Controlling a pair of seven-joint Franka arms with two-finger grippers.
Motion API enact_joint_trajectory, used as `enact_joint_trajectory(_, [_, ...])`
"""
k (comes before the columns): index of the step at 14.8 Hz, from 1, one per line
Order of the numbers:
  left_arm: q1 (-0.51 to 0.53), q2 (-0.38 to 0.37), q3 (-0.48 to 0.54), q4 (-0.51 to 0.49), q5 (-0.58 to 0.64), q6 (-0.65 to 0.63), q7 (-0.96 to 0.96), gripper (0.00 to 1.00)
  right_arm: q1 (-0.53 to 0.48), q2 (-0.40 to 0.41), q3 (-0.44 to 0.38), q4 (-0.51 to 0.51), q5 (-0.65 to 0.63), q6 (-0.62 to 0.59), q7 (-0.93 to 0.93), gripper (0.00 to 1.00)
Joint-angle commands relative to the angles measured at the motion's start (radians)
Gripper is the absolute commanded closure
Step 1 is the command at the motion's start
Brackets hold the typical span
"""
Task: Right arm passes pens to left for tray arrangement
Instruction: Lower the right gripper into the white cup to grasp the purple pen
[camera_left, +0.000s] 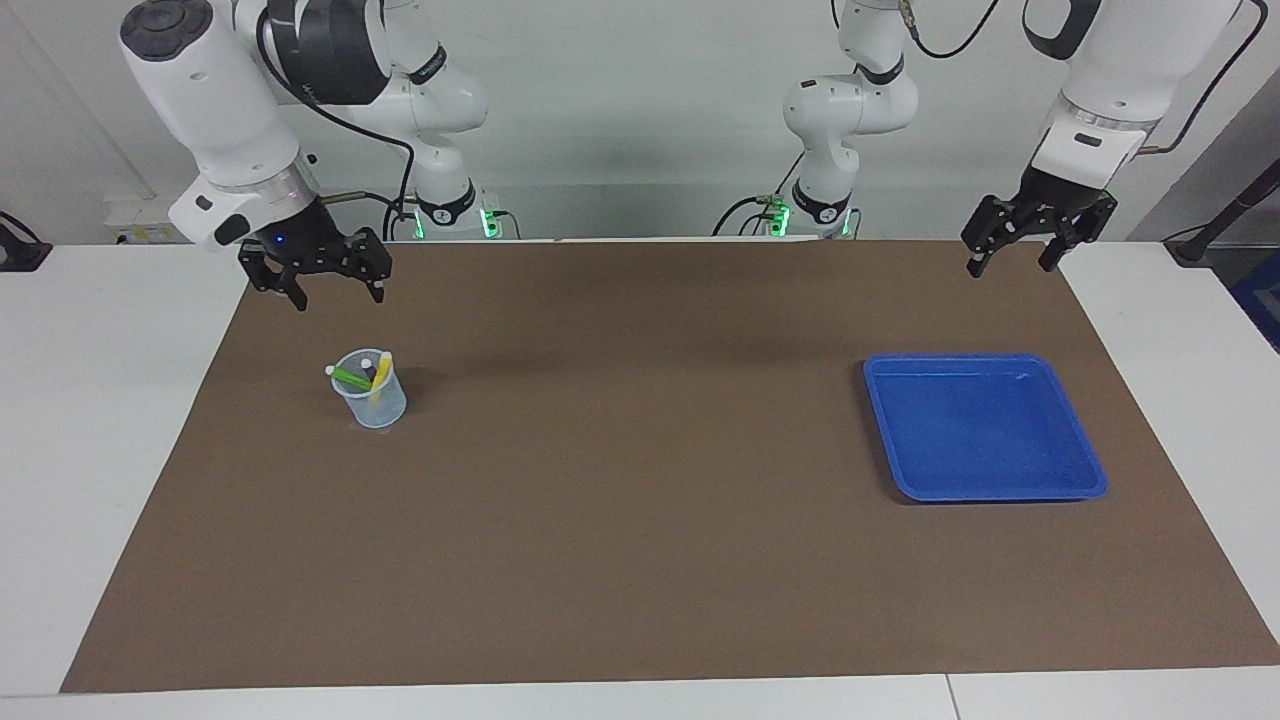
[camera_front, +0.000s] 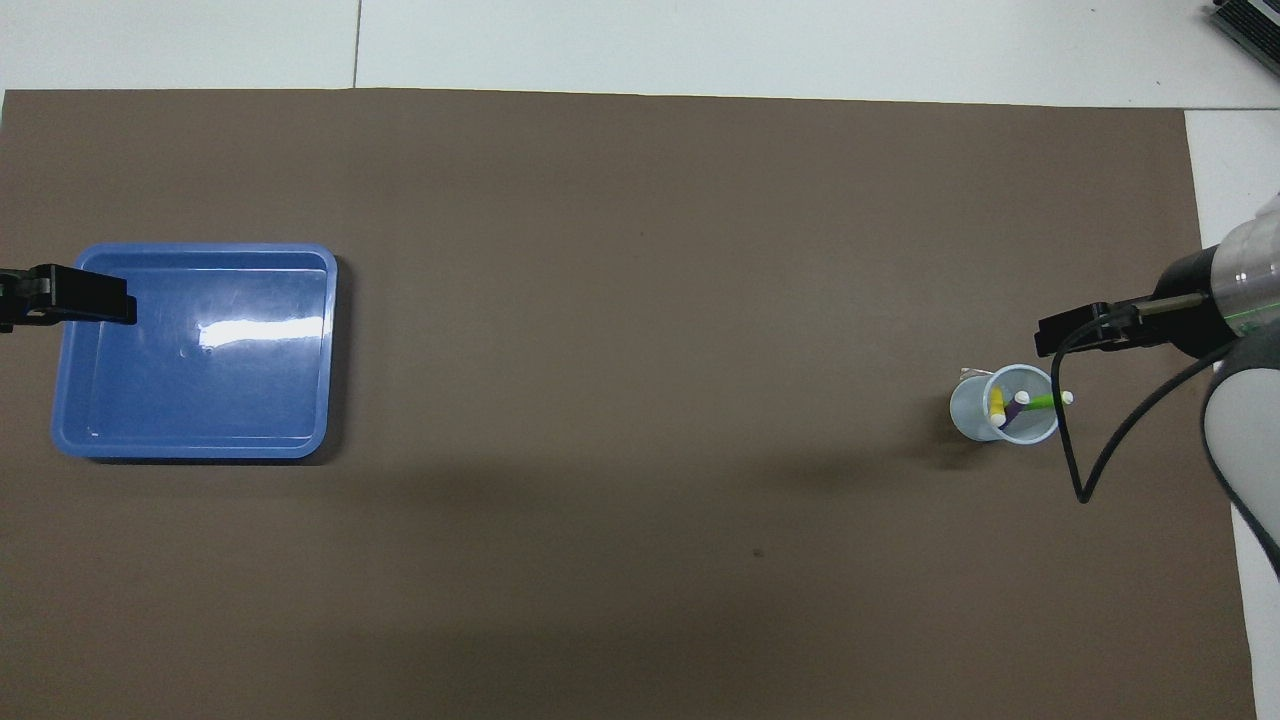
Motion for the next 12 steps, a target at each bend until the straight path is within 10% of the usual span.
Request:
enact_joint_trajectory(1, [-0.003,-0.002,0.003,0.011,0.008,-0.017,0.007,0.0,-0.013,0.005,0.011,0.01,0.013,-0.017,0.021,0.0])
enact_joint_trajectory(12, [-0.002,-0.011,0.005,-0.011,0.008,-0.011,0.006,0.0,-0.013,0.004,0.005,0.007,0.02,-0.011,0.019,0.0])
